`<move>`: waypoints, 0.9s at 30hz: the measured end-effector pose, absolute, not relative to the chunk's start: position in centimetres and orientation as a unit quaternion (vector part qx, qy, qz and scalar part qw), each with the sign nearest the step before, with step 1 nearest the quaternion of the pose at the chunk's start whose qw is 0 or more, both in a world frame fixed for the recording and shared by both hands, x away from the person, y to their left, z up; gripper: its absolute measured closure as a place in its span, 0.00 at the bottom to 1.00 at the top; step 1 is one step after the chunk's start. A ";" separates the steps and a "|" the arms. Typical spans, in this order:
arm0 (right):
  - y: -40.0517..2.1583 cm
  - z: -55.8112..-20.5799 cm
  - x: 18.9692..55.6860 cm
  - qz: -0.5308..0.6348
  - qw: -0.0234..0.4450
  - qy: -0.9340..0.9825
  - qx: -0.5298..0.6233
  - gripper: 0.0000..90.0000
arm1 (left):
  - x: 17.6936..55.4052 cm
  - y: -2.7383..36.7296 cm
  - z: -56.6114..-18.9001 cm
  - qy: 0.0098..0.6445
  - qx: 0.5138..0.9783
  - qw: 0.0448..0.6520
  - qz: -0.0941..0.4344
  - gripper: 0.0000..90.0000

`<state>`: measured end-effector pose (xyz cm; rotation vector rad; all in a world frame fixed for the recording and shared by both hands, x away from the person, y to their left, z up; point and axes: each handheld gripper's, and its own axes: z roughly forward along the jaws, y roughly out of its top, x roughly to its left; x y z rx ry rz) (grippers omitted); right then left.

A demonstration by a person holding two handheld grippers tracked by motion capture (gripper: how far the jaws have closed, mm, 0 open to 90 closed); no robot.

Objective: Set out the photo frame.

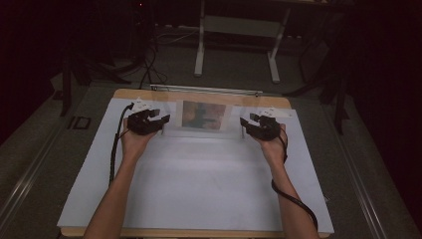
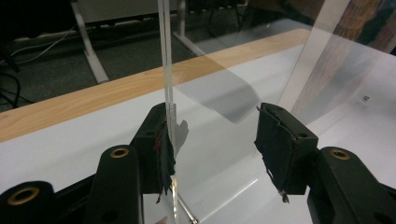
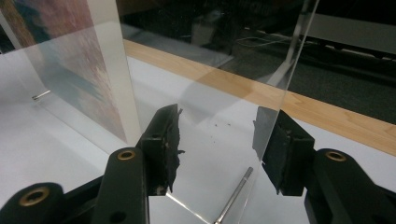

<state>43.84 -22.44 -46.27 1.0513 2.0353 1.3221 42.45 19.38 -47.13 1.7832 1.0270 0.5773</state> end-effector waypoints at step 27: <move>-22.3 -46.0 45.5 0.494 0.221 0.724 0.428 0.56 | 44.4 19.4 -46.5 0.450 0.721 0.483 0.214 0.53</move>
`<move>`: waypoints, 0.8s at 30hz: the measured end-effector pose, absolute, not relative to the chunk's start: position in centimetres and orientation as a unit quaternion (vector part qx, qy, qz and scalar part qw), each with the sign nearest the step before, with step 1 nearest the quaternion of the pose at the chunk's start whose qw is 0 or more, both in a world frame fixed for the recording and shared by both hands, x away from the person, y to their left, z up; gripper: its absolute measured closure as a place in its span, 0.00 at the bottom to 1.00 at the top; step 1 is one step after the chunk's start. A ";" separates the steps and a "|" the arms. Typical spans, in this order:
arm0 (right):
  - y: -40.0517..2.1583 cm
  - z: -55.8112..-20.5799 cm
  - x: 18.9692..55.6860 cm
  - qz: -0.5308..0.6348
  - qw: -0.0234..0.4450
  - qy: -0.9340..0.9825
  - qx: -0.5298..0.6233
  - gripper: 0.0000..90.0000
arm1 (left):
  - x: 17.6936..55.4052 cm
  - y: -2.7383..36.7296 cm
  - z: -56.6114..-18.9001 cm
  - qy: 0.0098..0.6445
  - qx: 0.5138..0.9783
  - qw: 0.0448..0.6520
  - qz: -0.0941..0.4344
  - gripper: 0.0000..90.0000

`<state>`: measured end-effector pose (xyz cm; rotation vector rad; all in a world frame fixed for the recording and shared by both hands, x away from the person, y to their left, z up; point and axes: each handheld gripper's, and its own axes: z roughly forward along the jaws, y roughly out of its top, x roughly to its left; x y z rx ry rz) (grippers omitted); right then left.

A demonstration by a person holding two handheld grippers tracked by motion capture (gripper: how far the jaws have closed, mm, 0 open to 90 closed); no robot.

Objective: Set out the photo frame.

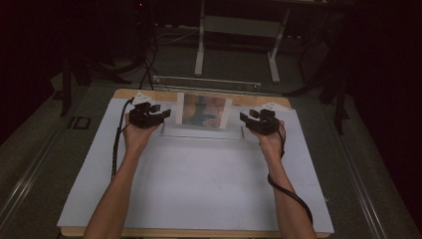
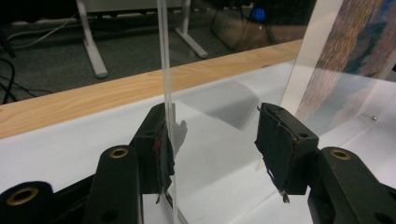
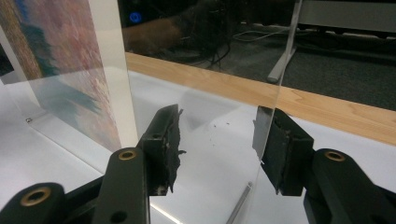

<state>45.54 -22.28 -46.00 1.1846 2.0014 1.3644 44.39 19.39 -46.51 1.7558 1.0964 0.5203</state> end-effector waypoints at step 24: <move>-22.7 -44.9 43.1 0.505 0.190 0.714 0.446 0.57 | 41.2 19.2 -44.8 0.465 0.718 0.479 0.197 0.54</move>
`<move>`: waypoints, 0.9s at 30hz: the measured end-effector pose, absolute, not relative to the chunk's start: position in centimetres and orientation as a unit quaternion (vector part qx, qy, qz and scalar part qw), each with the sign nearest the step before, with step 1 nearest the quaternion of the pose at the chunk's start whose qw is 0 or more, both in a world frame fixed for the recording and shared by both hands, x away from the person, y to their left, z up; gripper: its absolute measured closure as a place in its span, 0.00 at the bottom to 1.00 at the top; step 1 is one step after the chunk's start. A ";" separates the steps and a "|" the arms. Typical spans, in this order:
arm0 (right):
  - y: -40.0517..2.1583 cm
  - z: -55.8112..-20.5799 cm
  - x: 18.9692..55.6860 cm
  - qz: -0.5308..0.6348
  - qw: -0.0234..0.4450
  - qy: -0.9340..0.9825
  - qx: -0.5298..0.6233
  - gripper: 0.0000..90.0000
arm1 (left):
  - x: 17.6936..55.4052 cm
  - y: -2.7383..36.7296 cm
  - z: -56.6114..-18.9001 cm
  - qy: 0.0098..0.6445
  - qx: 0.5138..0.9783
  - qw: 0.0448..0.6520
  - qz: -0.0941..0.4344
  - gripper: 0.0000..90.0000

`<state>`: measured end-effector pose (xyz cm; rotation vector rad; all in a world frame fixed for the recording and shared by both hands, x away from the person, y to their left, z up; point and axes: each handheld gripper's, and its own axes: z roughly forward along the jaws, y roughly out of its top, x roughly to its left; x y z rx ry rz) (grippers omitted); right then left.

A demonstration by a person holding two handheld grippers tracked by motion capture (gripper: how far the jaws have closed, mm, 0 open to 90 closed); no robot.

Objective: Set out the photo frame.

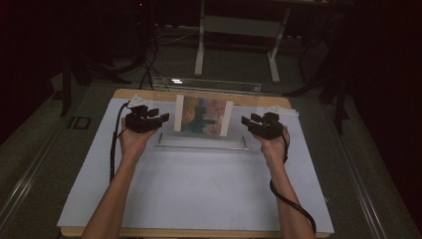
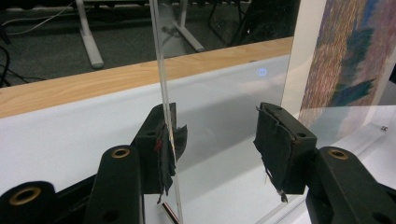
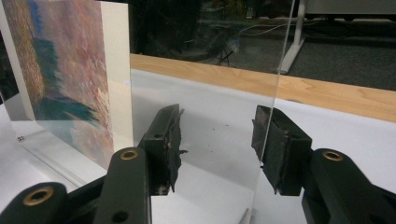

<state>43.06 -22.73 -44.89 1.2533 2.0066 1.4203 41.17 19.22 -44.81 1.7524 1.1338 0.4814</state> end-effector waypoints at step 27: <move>-23.4 -45.1 40.0 0.498 0.176 0.721 0.449 0.57 | 38.4 18.8 -45.2 0.474 0.721 0.474 0.176 0.54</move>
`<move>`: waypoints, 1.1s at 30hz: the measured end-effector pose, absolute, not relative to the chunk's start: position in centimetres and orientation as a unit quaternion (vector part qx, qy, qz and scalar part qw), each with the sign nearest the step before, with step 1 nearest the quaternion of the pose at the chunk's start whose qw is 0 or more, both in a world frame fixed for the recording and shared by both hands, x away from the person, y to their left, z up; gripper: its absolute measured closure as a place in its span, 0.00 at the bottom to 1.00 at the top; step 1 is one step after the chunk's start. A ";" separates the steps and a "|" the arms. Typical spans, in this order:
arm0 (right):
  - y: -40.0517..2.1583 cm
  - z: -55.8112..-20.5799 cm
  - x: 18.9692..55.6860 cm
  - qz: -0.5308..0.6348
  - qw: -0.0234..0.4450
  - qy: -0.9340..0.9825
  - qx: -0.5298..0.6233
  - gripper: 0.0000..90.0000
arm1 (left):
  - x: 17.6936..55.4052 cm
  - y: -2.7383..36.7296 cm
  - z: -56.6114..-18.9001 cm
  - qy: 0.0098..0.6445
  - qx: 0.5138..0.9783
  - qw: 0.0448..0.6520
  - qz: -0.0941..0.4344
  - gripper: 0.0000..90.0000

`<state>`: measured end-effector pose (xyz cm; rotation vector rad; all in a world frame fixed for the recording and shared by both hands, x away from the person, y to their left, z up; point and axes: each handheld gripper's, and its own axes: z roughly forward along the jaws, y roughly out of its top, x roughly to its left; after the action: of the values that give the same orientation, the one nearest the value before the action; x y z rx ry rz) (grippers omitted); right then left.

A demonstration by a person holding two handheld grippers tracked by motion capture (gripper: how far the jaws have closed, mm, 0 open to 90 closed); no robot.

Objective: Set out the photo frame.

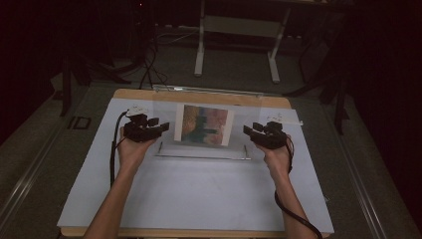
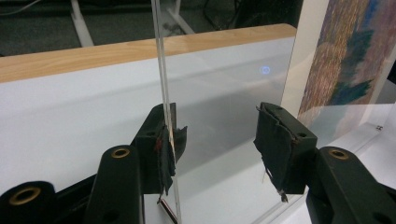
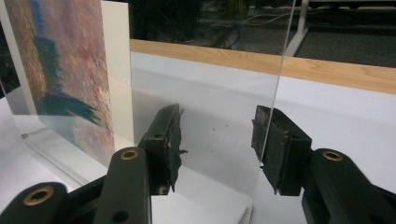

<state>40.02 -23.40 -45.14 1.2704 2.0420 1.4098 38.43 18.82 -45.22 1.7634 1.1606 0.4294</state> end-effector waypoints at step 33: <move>-23.7 -45.9 37.8 0.509 0.186 0.722 0.431 0.57 | 36.0 19.3 -46.1 0.452 0.724 0.489 0.179 0.55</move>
<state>37.78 -23.66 -45.88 1.2139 2.0332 1.4340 35.98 19.25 -46.13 1.7596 1.0974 0.4353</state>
